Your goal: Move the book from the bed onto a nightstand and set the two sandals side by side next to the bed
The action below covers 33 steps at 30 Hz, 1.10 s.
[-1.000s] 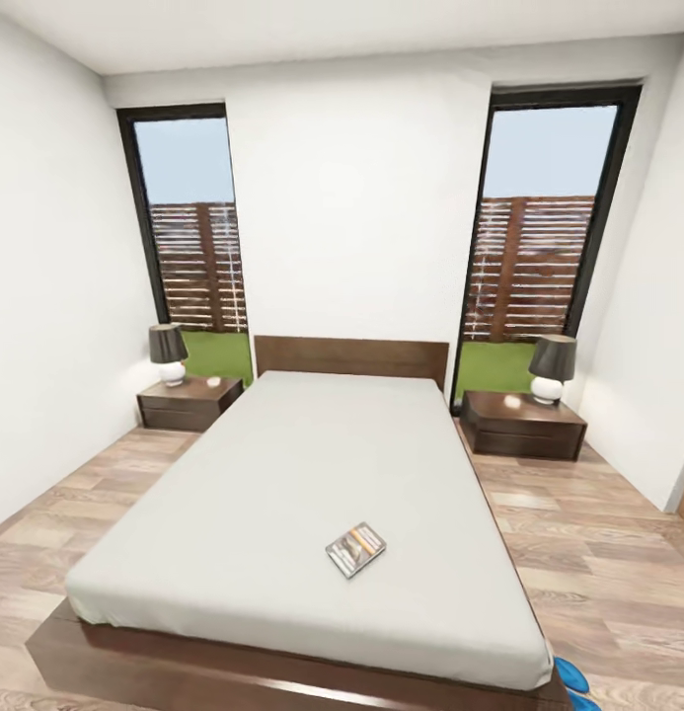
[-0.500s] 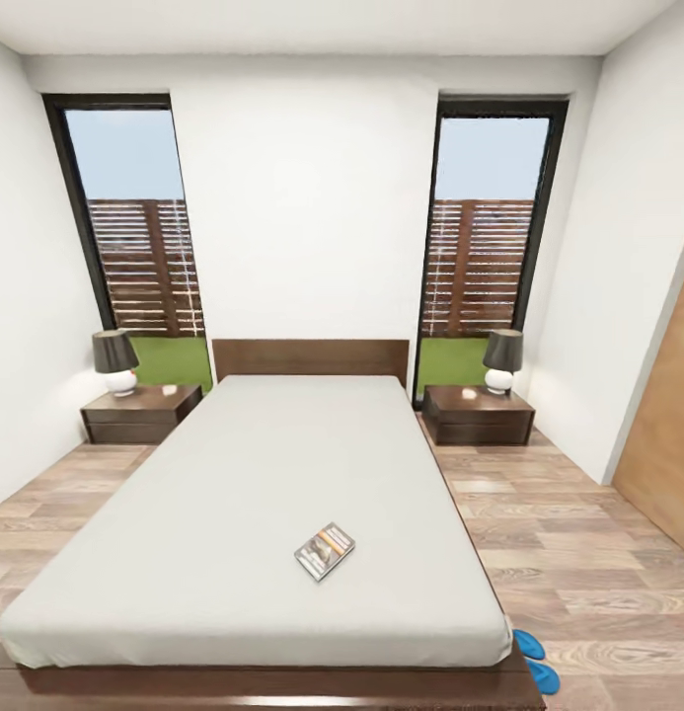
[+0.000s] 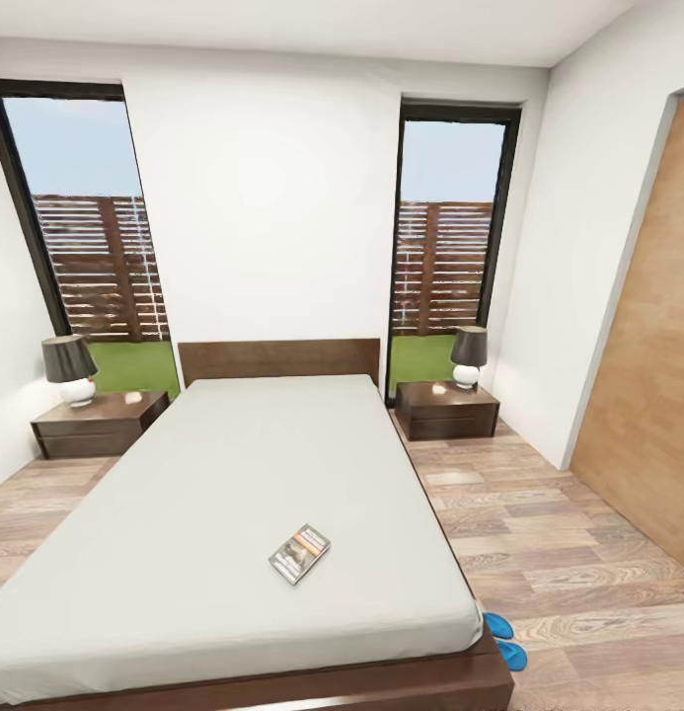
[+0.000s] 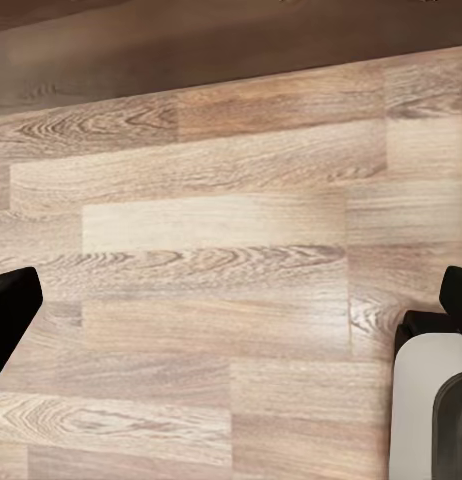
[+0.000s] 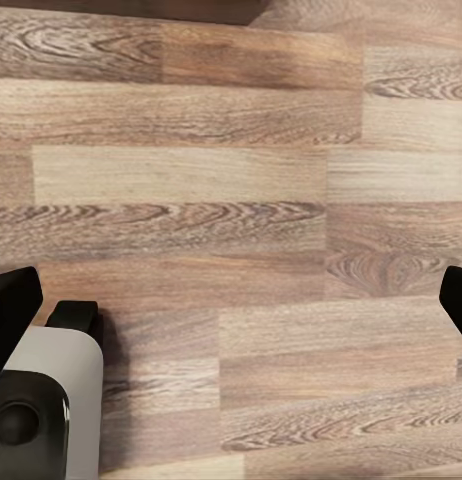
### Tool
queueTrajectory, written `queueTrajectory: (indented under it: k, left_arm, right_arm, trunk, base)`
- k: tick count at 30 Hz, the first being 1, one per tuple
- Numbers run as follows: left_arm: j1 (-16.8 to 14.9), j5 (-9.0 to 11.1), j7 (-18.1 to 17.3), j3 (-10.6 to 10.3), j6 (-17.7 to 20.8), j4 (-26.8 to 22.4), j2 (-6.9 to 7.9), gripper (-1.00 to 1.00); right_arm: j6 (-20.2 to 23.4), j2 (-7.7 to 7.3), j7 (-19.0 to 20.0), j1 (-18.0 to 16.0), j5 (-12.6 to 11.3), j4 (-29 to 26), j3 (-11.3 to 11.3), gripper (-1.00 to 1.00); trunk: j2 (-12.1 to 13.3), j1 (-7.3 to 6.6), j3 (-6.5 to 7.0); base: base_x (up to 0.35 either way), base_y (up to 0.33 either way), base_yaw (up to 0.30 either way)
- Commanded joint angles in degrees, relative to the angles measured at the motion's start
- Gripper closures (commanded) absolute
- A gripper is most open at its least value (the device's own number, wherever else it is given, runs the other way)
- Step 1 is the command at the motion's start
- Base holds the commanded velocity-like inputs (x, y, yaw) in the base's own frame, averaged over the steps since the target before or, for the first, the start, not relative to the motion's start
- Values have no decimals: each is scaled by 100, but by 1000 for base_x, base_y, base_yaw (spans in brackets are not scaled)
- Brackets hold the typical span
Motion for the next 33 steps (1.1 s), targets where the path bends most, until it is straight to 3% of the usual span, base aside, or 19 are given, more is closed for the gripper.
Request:
queueTrajectory:
  k: [1, 33]
  left_arm:
    - [-3, 30, 25, -50, -12, -2, 1, -100]
    - [-3, 13, 31, -42, -12, -2, -27, -100]
  right_arm:
    - [17, -2, 19, -4, -59, -6, 48, -100]
    - [17, 4, 19, -4, -59, -14, 54, -100]
  trunk:
    - [-9, 2, -11]
    - [-9, 2, -11]
  base:
    - [0, 0, -71]
    - [60, 0, -13]
